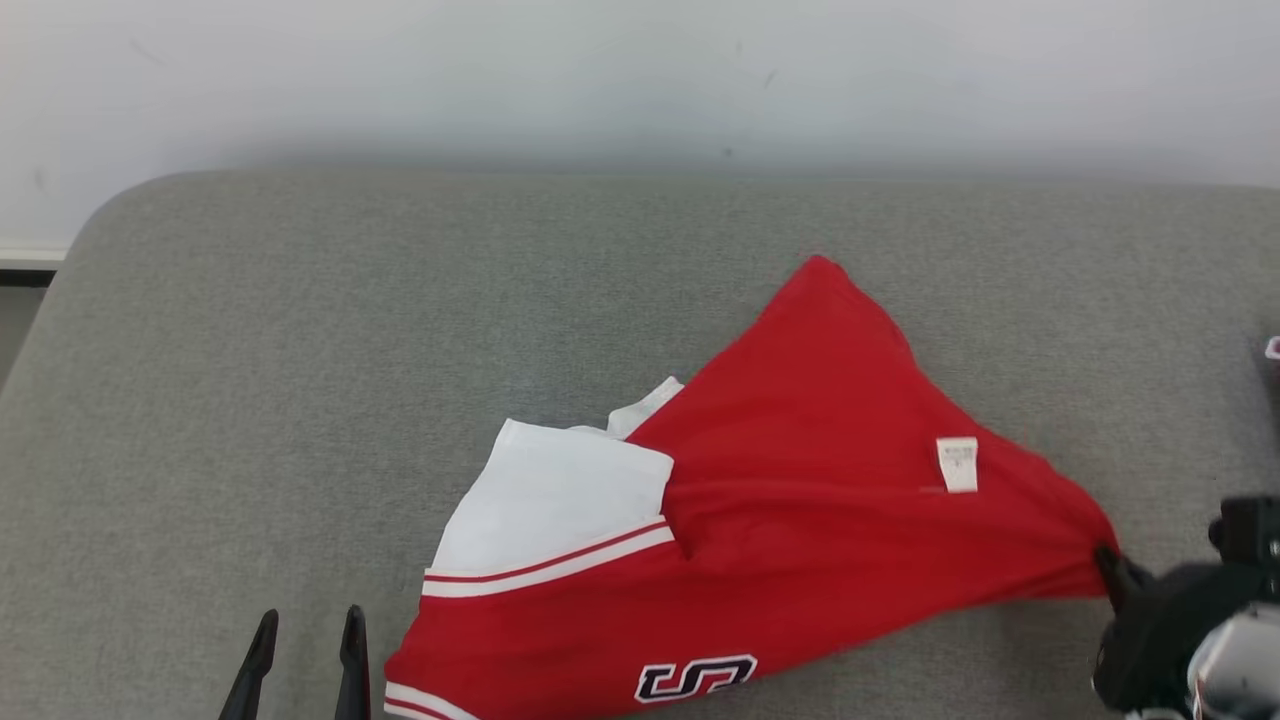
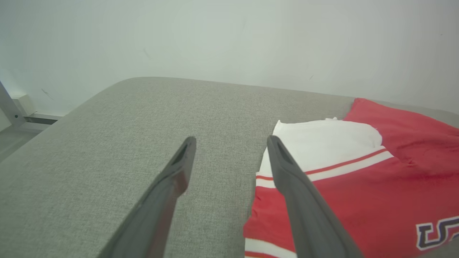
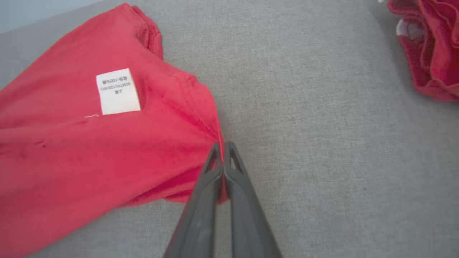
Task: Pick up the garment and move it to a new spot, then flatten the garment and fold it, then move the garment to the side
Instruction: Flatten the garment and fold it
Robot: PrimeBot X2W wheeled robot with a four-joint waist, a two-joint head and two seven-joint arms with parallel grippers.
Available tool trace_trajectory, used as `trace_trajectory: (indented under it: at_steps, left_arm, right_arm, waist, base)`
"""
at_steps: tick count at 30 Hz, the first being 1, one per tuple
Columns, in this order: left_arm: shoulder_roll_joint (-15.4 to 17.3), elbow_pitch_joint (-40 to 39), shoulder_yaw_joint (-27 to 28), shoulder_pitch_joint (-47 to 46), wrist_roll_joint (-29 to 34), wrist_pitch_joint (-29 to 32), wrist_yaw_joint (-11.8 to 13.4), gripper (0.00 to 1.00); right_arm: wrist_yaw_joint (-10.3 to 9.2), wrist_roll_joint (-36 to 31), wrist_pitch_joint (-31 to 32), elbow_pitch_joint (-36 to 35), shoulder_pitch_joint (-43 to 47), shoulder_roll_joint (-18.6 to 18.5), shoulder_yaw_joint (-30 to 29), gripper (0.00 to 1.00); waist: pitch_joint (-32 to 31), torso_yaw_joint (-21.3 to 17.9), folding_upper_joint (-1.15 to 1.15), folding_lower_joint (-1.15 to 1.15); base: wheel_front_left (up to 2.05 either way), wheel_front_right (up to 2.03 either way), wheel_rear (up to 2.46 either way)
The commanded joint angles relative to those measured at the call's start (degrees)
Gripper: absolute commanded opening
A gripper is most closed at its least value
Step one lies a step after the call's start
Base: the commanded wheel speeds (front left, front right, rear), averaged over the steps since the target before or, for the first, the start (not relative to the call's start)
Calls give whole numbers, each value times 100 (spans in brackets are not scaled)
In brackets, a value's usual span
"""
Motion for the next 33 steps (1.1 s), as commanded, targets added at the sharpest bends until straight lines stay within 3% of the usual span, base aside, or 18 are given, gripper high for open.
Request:
trace_trajectory:
  at_steps: [1, 6, 14, 15, 16, 21, 33]
  left_arm:
    - [-13, 9, 18, 49, 22, -18, 9, 100]
    - [-2, 21, 61, 36, 8, -18, 9, 100]
    - [56, 91, 24, -60, -9, -18, 9, 100]
    - [63, 109, 19, -62, -13, -17, 9, 100]
    - [65, 121, 13, -60, -16, -17, 9, 100]
    - [67, 207, 15, 36, -30, -18, 9, 100]
    - [-59, 319, 231, 305, 29, -17, 9, 100]
  right_arm:
    - [-15, 17, -29, -85, 149, 42, -31, 0]
    - [-15, -25, -166, -558, 971, 254, -105, 0]
    - [-15, -126, -599, -17, 1422, 362, -82, 0]
    - [-15, -139, -638, 59, 1423, 366, -85, 16]
    - [-15, -167, -685, 120, 1412, 368, -124, 100]
    - [-15, 18, -1143, 296, 1440, 372, -117, 100]
    - [-15, 3, -3266, -138, 1666, 372, 556, 100]
  waist:
    - [-23, -78, 0, 0]
    - [-21, -263, 0, 0]
    - [-46, -426, 0, 0]
    - [-57, -430, 0, 0]
    - [-74, -431, 0, 0]
    - [-202, -403, 0, 0]
    - [-652, -394, 0, 0]
  base:
    - [0, 0, 0]
    - [0, 0, 0]
    - [0, 0, 0]
    - [0, 0, 0]
    - [0, 0, 0]
    - [0, 0, 0]
    - [0, 0, 0]
